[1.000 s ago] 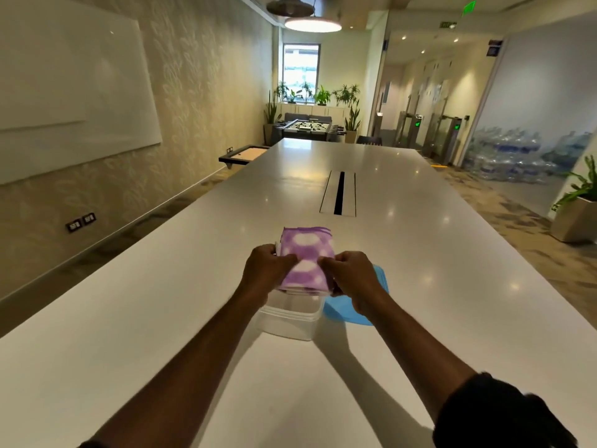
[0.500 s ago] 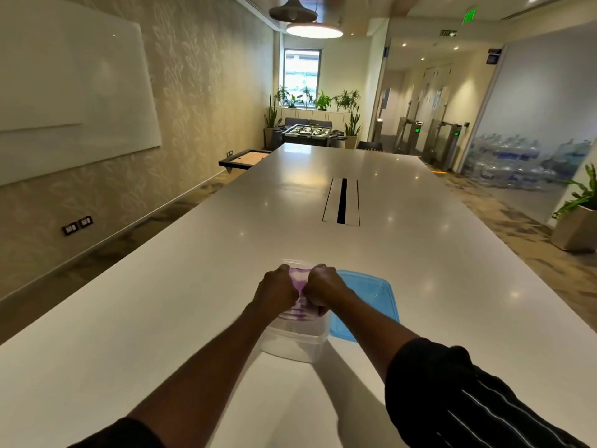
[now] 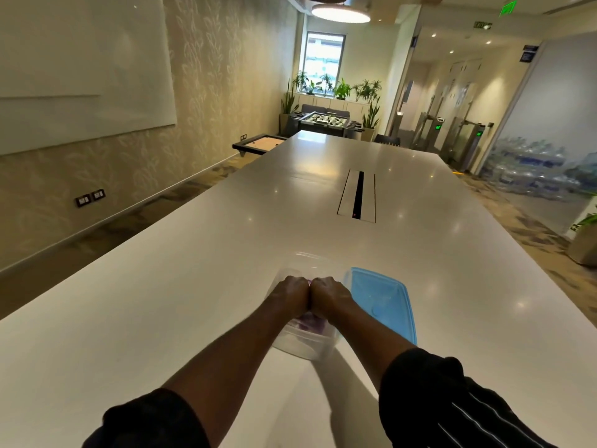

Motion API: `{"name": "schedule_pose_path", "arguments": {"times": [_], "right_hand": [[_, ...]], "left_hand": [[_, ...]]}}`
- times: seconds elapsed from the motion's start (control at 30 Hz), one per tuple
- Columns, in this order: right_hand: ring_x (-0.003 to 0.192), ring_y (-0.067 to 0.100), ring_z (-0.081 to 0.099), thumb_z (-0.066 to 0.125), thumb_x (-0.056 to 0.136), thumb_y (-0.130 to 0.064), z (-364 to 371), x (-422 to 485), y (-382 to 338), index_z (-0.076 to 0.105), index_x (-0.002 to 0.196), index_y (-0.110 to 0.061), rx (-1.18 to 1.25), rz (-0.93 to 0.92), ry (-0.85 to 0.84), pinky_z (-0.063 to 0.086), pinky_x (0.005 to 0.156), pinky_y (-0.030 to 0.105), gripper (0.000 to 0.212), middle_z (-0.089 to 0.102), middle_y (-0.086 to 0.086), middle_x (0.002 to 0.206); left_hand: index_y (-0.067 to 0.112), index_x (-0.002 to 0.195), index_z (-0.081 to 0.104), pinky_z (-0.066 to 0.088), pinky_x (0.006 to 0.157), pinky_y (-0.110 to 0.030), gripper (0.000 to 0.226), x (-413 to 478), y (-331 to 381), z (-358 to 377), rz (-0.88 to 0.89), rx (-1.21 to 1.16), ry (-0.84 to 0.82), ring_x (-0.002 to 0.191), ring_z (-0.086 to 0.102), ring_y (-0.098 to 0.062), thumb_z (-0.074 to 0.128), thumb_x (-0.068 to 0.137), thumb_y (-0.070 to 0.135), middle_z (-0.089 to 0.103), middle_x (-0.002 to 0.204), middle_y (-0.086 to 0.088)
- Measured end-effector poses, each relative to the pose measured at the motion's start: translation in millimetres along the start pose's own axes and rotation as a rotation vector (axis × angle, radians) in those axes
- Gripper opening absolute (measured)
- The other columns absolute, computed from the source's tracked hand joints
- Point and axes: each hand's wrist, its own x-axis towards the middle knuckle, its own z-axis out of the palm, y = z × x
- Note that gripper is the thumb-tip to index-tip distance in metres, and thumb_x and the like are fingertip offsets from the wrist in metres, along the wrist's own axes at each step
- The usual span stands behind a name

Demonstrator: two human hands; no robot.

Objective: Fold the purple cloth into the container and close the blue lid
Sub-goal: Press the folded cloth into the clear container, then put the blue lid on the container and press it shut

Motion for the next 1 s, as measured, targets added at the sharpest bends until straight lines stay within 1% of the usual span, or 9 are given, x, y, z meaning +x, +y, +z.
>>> {"name": "schedule_pose_path", "arguments": {"times": [0.1, 0.2, 0.3, 0.4, 0.53, 0.67, 0.83, 0.9, 1.0], "right_hand": [[0.101, 0.031, 0.065, 0.056, 0.089, -0.014, 1, 1, 2, 0.063, 0.112, -0.007, -0.068, -0.016, 0.015, 0.047, 0.074, 0.033, 0.025, 0.066, 0.015, 0.114], [0.098, 0.034, 0.065, 0.057, 0.086, -0.009, -12, -12, 0, 0.063, 0.105, -0.003, -0.05, -0.056, 0.133, 0.046, 0.072, 0.034, 0.021, 0.064, 0.019, 0.11], [0.088, 0.04, 0.065, 0.057, 0.082, -0.005, -29, -35, 20, 0.058, 0.095, -0.001, 0.104, -0.038, 0.386, 0.039, 0.064, 0.031, 0.013, 0.065, 0.024, 0.099], [0.087, 0.04, 0.064, 0.058, 0.084, -0.015, -34, -57, 73, 0.055, 0.087, -0.006, 0.258, 0.153, 0.551, 0.039, 0.062, 0.03, 0.01, 0.067, 0.023, 0.093], [0.099, 0.039, 0.063, 0.057, 0.088, -0.032, -5, -76, 142, 0.059, 0.101, -0.001, 0.36, 0.459, 0.451, 0.044, 0.072, 0.034, 0.034, 0.066, 0.023, 0.107], [0.103, 0.038, 0.061, 0.057, 0.088, -0.037, 24, -81, 168, 0.056, 0.105, -0.002, 0.441, 0.537, 0.382, 0.037, 0.071, 0.032, 0.039, 0.063, 0.02, 0.111], [0.087, 0.033, 0.063, 0.054, 0.085, -0.019, 29, -88, 178, 0.056, 0.089, -0.006, 0.403, 0.51, 0.36, 0.04, 0.065, 0.029, 0.014, 0.065, 0.016, 0.1], [0.073, 0.03, 0.057, 0.052, 0.082, -0.013, 31, -94, 186, 0.052, 0.079, -0.009, 0.399, 0.506, 0.381, 0.039, 0.062, 0.029, 0.005, 0.066, 0.015, 0.095], [0.067, 0.027, 0.051, 0.055, 0.078, -0.011, 35, -105, 201, 0.049, 0.072, -0.01, 0.403, 0.519, 0.407, 0.036, 0.057, 0.029, 0.009, 0.064, 0.014, 0.087]], "left_hand": [[0.009, 0.116, 0.06, 0.041, 0.056, -0.025, 0.026, -1, 0, -1, 0.019, 0.007, -0.028, 0.097, 0.065, -0.028, 0.056, 0.091, 0.015, 0.066, 0.112, -0.013], [0.007, 0.106, 0.064, 0.046, 0.069, -0.028, 0.023, 0, 4, -5, 0.06, 0.056, -0.013, 0.095, 0.065, -0.026, 0.062, 0.086, 0.018, 0.068, 0.109, -0.014], [0.004, 0.099, 0.063, 0.046, 0.072, -0.031, 0.02, -8, 15, -10, 0.06, 0.091, 0.114, 0.087, 0.064, -0.026, 0.062, 0.083, 0.016, 0.067, 0.105, -0.017], [0.005, 0.11, 0.057, 0.05, 0.085, -0.035, 0.027, -21, 28, -9, 0.058, 0.113, 0.319, 0.101, 0.061, -0.031, 0.051, 0.084, 0.008, 0.062, 0.113, -0.018], [0.008, 0.134, 0.046, 0.041, 0.102, -0.033, 0.053, -44, 66, 15, 0.188, -0.078, 0.405, 0.125, 0.048, -0.031, 0.044, 0.082, 0.002, 0.047, 0.141, -0.013], [0.007, 0.141, 0.04, 0.028, 0.113, -0.031, 0.055, -66, 113, 78, 0.339, -0.211, 0.325, 0.138, 0.036, -0.028, 0.042, 0.086, 0.002, 0.04, 0.148, -0.018], [0.007, 0.149, 0.016, 0.014, 0.119, -0.045, 0.058, -62, 123, 130, 0.149, -0.003, 0.21, 0.146, 0.009, -0.037, 0.034, 0.098, 0.028, 0.011, 0.157, -0.025], [0.007, 0.149, 0.019, 0.016, 0.117, -0.049, 0.062, -58, 118, 134, 0.083, 0.016, 0.244, 0.145, 0.011, -0.04, 0.033, 0.098, 0.041, 0.011, 0.156, -0.027], [0.008, 0.149, 0.019, 0.017, 0.118, -0.047, 0.077, -57, 111, 142, 0.058, -0.016, 0.259, 0.145, 0.014, -0.037, 0.032, 0.093, 0.059, 0.014, 0.156, -0.025]]}}
